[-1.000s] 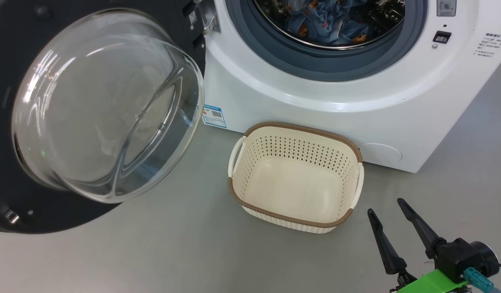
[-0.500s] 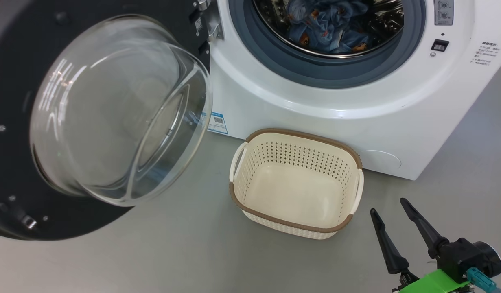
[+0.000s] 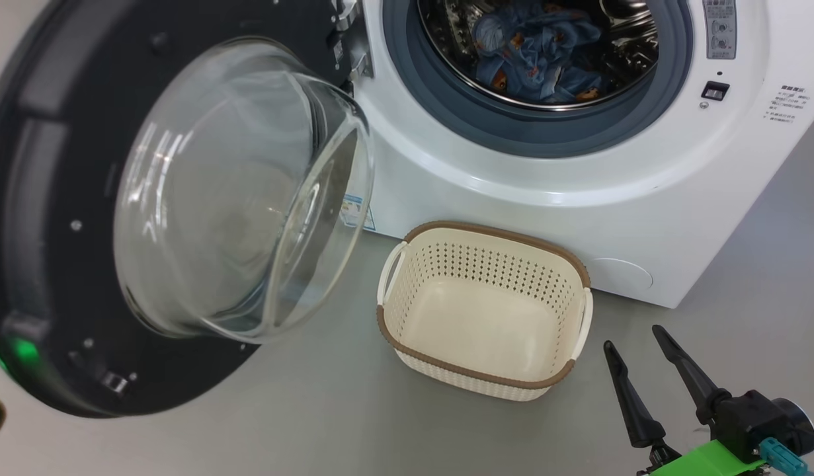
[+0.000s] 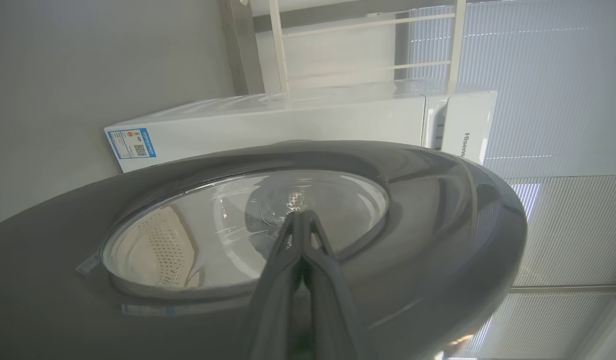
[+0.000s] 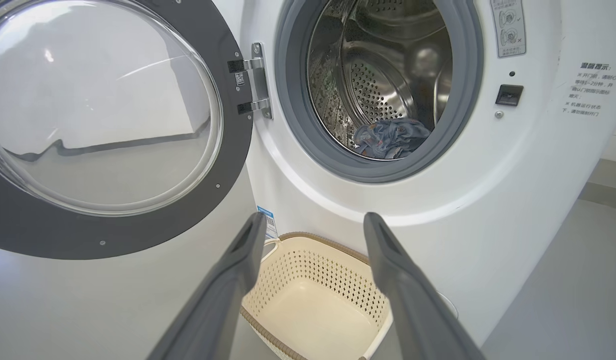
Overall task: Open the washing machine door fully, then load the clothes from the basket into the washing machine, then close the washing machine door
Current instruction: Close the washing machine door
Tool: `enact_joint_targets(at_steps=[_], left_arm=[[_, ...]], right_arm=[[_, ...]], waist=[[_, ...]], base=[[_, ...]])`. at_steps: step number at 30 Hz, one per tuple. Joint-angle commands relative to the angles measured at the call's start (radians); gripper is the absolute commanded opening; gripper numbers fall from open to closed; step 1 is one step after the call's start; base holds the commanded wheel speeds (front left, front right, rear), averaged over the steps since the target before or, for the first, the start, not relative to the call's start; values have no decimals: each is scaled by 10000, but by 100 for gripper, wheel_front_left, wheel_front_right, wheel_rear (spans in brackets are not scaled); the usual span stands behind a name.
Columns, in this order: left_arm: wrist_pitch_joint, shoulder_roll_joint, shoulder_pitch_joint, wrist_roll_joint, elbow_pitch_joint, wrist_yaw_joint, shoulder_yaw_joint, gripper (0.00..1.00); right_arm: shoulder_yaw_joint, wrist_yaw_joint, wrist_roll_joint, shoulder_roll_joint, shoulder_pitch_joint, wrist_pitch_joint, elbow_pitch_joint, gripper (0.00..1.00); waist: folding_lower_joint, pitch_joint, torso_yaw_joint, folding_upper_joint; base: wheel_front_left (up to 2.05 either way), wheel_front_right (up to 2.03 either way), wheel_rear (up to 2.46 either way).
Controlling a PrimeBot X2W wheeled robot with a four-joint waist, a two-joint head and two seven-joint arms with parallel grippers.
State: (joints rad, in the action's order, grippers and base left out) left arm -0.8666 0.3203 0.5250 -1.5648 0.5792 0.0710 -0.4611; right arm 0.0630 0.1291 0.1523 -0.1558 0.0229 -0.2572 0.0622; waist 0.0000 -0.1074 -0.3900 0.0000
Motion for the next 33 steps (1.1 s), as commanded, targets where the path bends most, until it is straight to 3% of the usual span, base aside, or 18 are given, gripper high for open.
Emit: enact_joint_targets(at_steps=[1,10,18,25,33], left_arm=[[-304,265,-191,-181,-717,-96,-109,0],[-910,-718,-1636,-546,-4033,-1030,97,0],[-1108,-1580,-2699,-863,-6697,-1882,260,0],[-870,-2402,-3250,-930,-8015,-2124,978,0],[-13,-2657,-3313,-846,-7962,-2035,2009,0]], right_arm=[[193,16,-102,3,-8,-46,-267,100],[152,16,-70,278,114,-46,-296,100],[40,16,-60,461,148,-46,-358,100],[-65,16,-83,547,158,-46,-395,100],[-269,16,-123,477,244,-46,-421,100]], waist=[[0,62,-6,0],[0,301,168,0],[0,341,713,0],[0,297,1331,0],[0,337,1996,0]], base=[[0,0,0],[0,0,0],[0,0,0],[0,0,0],[0,0,0]])
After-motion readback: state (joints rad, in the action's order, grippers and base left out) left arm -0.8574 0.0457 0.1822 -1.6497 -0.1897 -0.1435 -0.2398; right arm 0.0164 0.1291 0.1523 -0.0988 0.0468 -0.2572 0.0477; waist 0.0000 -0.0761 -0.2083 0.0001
